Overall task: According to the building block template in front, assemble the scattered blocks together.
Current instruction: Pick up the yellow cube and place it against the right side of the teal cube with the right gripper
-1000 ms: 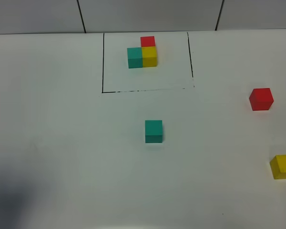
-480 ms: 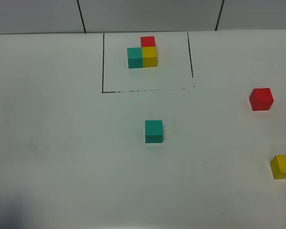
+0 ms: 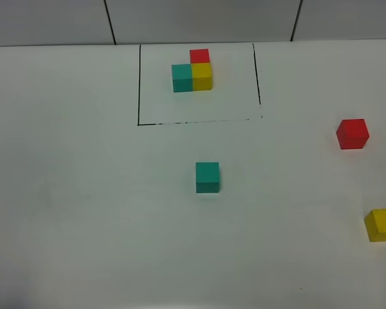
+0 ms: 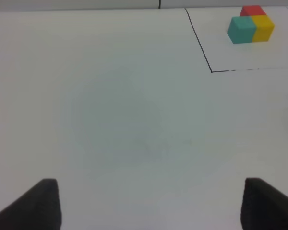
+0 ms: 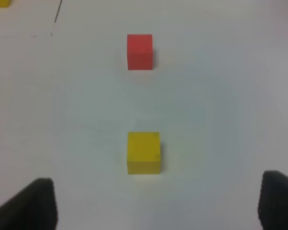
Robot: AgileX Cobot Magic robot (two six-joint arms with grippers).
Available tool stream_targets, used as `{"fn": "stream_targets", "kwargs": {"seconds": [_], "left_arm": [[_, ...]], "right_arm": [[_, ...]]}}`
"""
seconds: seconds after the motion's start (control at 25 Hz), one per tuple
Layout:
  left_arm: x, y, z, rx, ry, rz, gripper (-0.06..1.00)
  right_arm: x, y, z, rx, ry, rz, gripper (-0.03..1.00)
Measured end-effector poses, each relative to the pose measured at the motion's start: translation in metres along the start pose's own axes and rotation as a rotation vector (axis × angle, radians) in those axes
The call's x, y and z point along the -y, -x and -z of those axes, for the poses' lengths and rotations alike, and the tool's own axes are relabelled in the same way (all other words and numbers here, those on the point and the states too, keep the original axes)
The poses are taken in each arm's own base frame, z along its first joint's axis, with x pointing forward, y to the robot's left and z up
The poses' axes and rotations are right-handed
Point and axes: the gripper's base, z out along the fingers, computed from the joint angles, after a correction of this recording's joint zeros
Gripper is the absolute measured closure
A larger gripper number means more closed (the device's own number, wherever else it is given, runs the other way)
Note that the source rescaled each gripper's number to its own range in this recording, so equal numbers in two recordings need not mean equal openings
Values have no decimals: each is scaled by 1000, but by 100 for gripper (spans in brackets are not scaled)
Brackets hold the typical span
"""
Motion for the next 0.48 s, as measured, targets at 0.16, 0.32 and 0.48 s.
{"fn": "stream_targets", "kwargs": {"seconds": [0.16,0.32,0.48], "left_arm": [[0,-9,-5,-10,-3,-12,14],[2,-15,-8,-29,-20,-9,14],[2,-17,-10,-49,-21,-11,14]], "right_arm": [[0,0,0,0,0,0,24],[0,0,0,0,0,0,24],[0,0,0,0,0,0,24]]}}
